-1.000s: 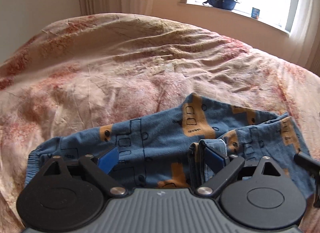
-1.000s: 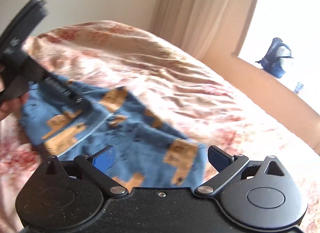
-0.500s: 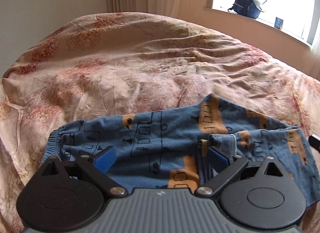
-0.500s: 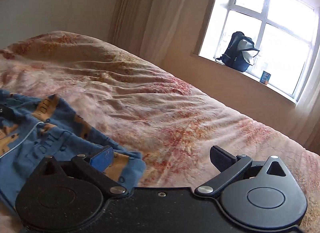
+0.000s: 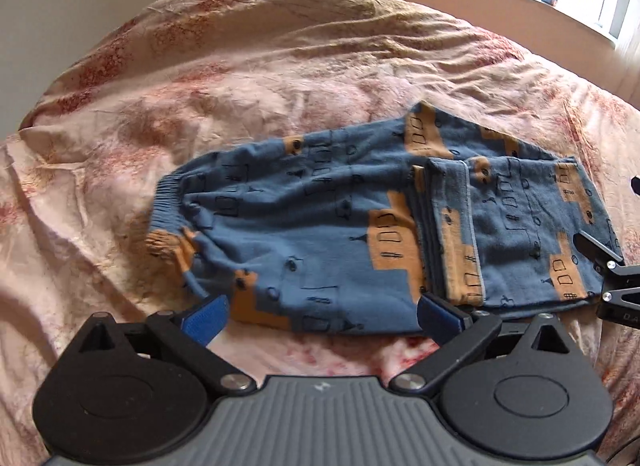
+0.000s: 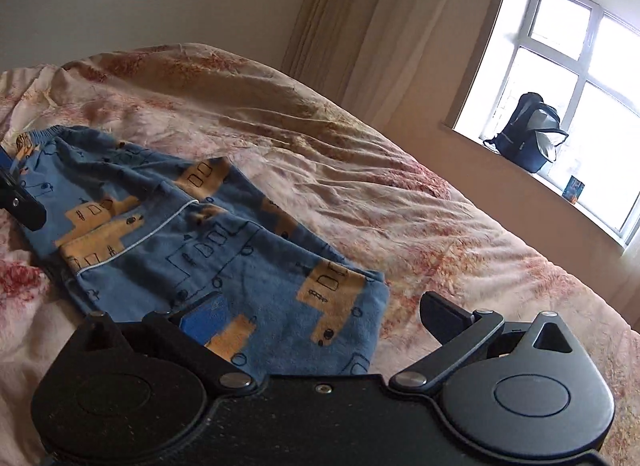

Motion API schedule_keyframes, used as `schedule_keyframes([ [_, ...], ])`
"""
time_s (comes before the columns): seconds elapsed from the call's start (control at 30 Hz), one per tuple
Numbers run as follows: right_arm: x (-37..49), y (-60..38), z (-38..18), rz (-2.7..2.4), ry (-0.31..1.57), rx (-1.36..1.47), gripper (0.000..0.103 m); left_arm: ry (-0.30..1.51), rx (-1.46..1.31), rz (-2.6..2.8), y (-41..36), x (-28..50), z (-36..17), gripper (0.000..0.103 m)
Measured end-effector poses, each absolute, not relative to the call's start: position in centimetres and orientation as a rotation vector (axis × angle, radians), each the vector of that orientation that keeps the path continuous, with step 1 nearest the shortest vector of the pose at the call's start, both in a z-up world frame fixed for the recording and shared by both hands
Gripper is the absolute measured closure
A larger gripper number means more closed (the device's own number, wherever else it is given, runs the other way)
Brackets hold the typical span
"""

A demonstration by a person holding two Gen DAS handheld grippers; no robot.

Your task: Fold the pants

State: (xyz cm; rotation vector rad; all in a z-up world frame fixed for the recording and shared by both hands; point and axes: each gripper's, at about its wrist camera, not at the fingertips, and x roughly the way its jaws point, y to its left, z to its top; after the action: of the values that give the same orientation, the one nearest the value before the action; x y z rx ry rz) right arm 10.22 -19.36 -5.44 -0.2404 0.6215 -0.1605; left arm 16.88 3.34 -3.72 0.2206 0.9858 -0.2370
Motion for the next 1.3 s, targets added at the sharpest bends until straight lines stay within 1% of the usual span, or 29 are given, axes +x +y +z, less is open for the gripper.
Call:
schedule_keyframes([
  [0.07, 11.4, -18.2, -6.2, -0.122, 0.645, -0.227, 0.001, 0.935, 0.172, -0.157, 6.8, 16.7, -2.8, 0.0],
  [0.17, 13.1, -17.3, -8.2, -0.103, 0.732, -0.205, 0.001, 0.861, 0.036, -0.052, 11.0, 18.1, -2.6, 0.0],
  [0.23, 13.0, -17.2, -7.6, -0.107, 0.688, -0.156, 0.001, 0.861, -0.032, -0.064, 12.6, 20.2, -2.8, 0.001],
  [0.3, 12.9, -16.8, -6.5, -0.087, 0.644, -0.151, 0.001, 0.897, -0.077, -0.099, 13.2, 21.8, -3.3, 0.004],
  [0.4, 13.0, -15.7, -5.5, -0.082, 0.587, -0.188, 0.001, 0.907, -0.113, -0.109, 14.1, 22.8, -4.7, 0.016],
  [0.43, 13.3, -15.3, -5.6, -0.071, 0.584, -0.186, 0.001, 0.911, -0.115, -0.096, 14.3, 23.1, -5.1, 0.029],
  [0.47, 13.5, -15.1, -5.8, -0.063, 0.588, -0.178, 0.001, 0.923, -0.121, -0.085, 14.6, 23.4, -5.8, 0.05],
  [0.57, 14.1, -14.5, -7.1, -0.061, 0.617, -0.143, 0.001, 0.936, -0.19, -0.107, 15.3, 23.5, -6.5, 0.077],
  [0.6, 14.2, -14.4, -7.4, -0.065, 0.628, -0.132, 0.001, 0.926, -0.203, -0.117, 15.2, 23.3, -6.4, 0.08],
  [0.7, 14.1, -14.1, -8.6, -0.056, 0.654, -0.101, 0.001, 0.844, -0.119, -0.143, 13.8, 22.2, -5.0, 0.081],
  [0.8, 13.8, -13.8, -8.8, -0.049, 0.643, -0.108, 0.001, 0.746, 0.026, -0.173, 11.4, 21.2, -4.0, 0.081],
  [0.93, 13.9, -14.1, -9.0, -0.045, 0.641, -0.087, 0.001, 0.716, 0.226, -0.175, 8.6, 20.2, -4.8, 0.081],
  [1.03, 13.8, -14.2, -9.2, -0.043, 0.639, -0.081, 0.001, 0.704, 0.285, -0.161, 7.6, 20.0, -5.0, 0.081],
  [1.1, 13.9, -14.2, -9.2, -0.04, 0.641, -0.087, 0.001, 0.714, 0.261, -0.143, 8.0, 20.3, -5.1, 0.078],
  [1.13, 14.0, -14.2, -9.2, -0.039, 0.641, -0.089, 0.001, 0.725, 0.234, -0.128, 8.7, 20.6, -5.3, 0.075],
  [1.17, 14.0, -14.2, -9.2, -0.039, 0.64, -0.091, 0.001, 0.737, 0.214, -0.114, 9.1, 20.9, -5.5, 0.069],
  [1.2, 14.0, -14.2, -9.2, -0.038, 0.639, -0.091, 0.001, 0.755, 0.189, -0.1, 9.9, 21.3, -5.9, 0.067],
  [1.27, 13.9, -14.3, -9.2, -0.037, 0.637, -0.09, 0.001, 0.803, 0.138, -0.082, 11.2, 22.2, -6.8, 0.053],
  [1.3, 13.9, -14.3, -9.2, -0.036, 0.636, -0.09, 0.001, 0.834, 0.095, -0.075, 12.0, 22.7, -7.3, 0.05],
])
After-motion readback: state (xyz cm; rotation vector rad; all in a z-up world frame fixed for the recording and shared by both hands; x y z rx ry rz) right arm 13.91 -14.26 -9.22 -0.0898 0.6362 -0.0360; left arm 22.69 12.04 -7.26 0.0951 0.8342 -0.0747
